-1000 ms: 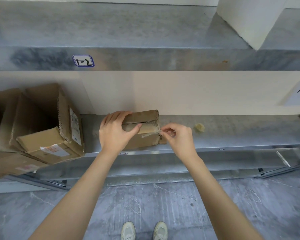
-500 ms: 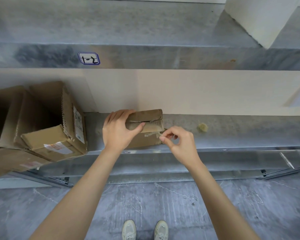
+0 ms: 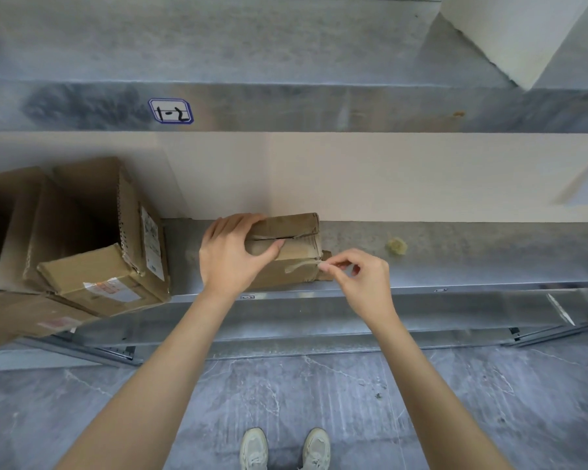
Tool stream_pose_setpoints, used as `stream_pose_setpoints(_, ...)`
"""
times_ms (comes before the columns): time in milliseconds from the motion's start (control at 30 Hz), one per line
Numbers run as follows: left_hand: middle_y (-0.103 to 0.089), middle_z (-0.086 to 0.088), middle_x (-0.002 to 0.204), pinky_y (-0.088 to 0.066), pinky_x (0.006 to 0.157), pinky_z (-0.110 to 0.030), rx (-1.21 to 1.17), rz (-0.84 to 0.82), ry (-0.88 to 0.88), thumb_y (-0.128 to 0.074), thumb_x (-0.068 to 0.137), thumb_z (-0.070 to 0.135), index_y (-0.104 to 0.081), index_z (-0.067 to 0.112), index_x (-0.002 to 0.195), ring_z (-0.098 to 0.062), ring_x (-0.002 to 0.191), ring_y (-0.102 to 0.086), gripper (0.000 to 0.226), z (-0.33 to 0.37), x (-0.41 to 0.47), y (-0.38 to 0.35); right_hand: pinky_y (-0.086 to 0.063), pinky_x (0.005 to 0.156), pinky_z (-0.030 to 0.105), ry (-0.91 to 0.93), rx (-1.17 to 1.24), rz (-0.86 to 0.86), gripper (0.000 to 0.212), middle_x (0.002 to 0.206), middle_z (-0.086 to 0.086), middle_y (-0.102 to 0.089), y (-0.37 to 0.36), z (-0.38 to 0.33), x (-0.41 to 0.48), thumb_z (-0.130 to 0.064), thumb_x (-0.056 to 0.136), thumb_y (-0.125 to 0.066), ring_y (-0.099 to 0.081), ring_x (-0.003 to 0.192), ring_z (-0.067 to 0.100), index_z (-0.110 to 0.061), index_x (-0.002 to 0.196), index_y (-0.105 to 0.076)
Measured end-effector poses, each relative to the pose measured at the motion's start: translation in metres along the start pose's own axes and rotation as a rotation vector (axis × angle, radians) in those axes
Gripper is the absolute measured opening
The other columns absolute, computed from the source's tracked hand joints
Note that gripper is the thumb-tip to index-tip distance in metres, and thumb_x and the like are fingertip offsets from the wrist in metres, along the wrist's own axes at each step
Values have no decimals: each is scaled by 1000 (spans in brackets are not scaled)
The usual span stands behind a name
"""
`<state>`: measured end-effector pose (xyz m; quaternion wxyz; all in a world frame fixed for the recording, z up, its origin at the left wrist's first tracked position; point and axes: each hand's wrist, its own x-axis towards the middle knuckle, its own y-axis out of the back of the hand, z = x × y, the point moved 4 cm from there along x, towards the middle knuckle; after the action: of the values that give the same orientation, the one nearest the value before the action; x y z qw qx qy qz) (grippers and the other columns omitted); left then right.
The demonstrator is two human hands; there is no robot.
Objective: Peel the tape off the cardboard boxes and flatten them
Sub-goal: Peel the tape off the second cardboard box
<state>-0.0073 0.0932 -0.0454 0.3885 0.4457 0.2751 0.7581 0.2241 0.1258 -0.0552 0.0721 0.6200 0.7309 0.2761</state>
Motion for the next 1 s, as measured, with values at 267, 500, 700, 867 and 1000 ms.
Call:
stream_pose_setpoints(267, -70, 12, 109, -43, 96, -32, -5, -48, -3, -59, 78, 66, -68, 32, 111, -16, 104, -61, 49, 0, 6, -3, -47, 72, 18, -240, 79, 136, 10, 79, -4, -71, 74, 39, 22, -25, 85, -75, -62, 74, 7, -16, 82, -71)
stream_pose_setpoints(500, -69, 12, 109, -42, 96, -33, -17, -43, 12, -62, 77, 63, -67, 31, 110, -16, 104, -60, 46, 0, 5, -2, -44, 74, 27, -199, 181, 49, 24, 82, -3, -67, 24, 19, 19, -37, 87, -71, -58, 79, 12, -14, 82, -66)
stream_pose_setpoints(700, -69, 12, 109, -42, 95, -32, -12, -43, 9, -65, 77, 63, -67, 31, 110, -16, 104, -60, 45, -1, 5, -3, -39, 70, 26, -126, 179, 62, 37, 71, -5, -53, 4, -1, 24, -35, 77, -81, -49, 71, 12, -11, 72, -54)
stream_pose_setpoints(867, -69, 13, 108, -40, 94, -29, -18, -34, 15, -67, 77, 61, -68, 33, 110, -15, 104, -60, 43, 0, 5, -1, -35, 64, 18, -72, 148, 5, 39, 71, -2, -43, -5, -11, 23, -28, 75, -79, -41, 68, 10, -8, 74, -46)
stream_pose_setpoints(1000, -70, 13, 107, -42, 95, -30, -17, -25, 5, -72, 78, 58, -68, 32, 110, -14, 103, -60, 41, 0, 5, -1, -46, 74, 23, -112, 242, 18, 11, 75, 0, -55, -5, -14, 23, -13, 72, -61, -58, 79, 20, -13, 72, -51)
